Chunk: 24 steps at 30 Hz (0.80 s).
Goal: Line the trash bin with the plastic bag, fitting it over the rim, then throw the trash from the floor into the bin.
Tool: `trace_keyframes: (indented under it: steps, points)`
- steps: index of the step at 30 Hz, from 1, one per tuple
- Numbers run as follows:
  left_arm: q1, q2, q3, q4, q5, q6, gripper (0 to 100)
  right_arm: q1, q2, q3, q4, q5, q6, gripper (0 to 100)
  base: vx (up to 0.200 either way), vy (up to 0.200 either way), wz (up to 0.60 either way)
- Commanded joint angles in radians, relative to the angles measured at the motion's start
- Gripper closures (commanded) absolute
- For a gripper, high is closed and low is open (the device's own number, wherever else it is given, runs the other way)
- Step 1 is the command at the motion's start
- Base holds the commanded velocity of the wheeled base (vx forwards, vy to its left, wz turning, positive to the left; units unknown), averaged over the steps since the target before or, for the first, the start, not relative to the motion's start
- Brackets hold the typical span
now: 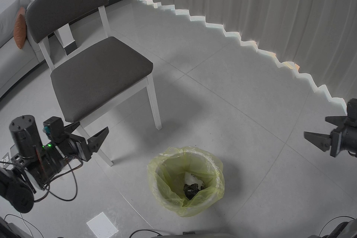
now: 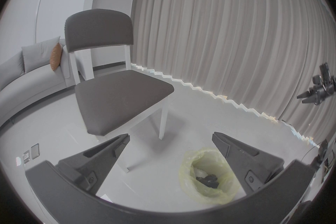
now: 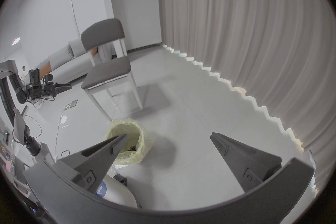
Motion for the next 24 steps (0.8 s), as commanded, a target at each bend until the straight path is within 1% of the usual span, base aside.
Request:
trace_keyframes:
  steps: [1, 7, 9, 10, 11, 13, 14, 15, 16, 18, 20, 22, 23, 24]
  points:
    - [0.047, -0.548, -0.064, 0.432, 0.002, -0.038, 0, -0.128, -0.520, 0.155, 0.155, -0.008, 0.001, 0, 0.000, 0.000, 0.00]
    - [0.045, -0.853, -0.050, 0.690, 0.004, -0.037, 0, -0.140, -0.809, 0.153, 0.375, 0.042, 0.017, 0, 0.000, 0.000, 0.00]
    - [0.048, -0.951, -0.051, 0.779, 0.004, -0.038, 0, -0.169, -0.896, 0.149, 0.446, 0.070, 0.029, 0, 0.000, 0.000, 0.00]
    - [0.050, -1.002, -0.051, 0.823, 0.004, -0.038, 0, -0.192, -0.933, 0.142, 0.478, 0.095, 0.038, 0, 0.000, 0.000, 0.00]
    - [0.061, -1.039, -0.050, 0.852, 0.004, -0.040, 0, -0.211, -0.962, 0.141, 0.500, 0.124, 0.053, 0, 0.000, 0.000, 0.00]
    - [0.136, -1.129, -0.025, 0.897, -0.013, -0.044, 0, -0.249, -1.036, 0.156, 0.537, 0.200, 0.092, 0, 0.000, 0.000, 0.00]
    - [0.169, -1.174, -0.002, 0.908, -0.024, -0.040, 0, -0.251, -1.063, 0.170, 0.552, 0.216, 0.103, 0, 0.000, 0.000, 0.00]
    - [0.174, -1.183, 0.001, 0.909, -0.027, -0.040, 0, -0.251, -1.068, 0.173, 0.553, 0.219, 0.104, 0, 0.000, 0.000, 0.00]
    - [0.223, -1.278, 0.033, 0.931, -0.092, -0.038, 0, -0.240, -1.097, 0.216, 0.589, 0.222, 0.099, 0, 0.000, 0.000, 0.00]
    - [0.252, -1.353, 0.041, 0.992, -0.145, -0.044, 0, -0.237, -1.096, 0.253, 0.596, 0.223, 0.112, 0, 0.000, 0.000, 0.00]
    - [0.255, -1.443, 0.033, 1.119, -0.156, -0.046, 0, -0.237, -1.096, 0.288, 0.592, 0.220, 0.121, 0, 0.000, 0.000, 0.00]
    - [0.252, -1.516, 0.037, 1.210, -0.154, -0.044, 0, -0.235, -1.096, 0.314, 0.570, 0.197, 0.119, 0, 0.000, 0.000, 0.00]
    - [0.251, -1.531, 0.039, 1.228, -0.151, -0.043, 0, -0.235, -1.096, 0.320, 0.558, 0.187, 0.121, 0, 0.000, 0.000, 0.00]
    - [0.240, -1.536, 0.050, 1.262, -0.136, -0.038, 0, -0.237, -1.096, 0.354, 0.492, 0.139, 0.122, 0, 0.000, 0.000, 0.00]
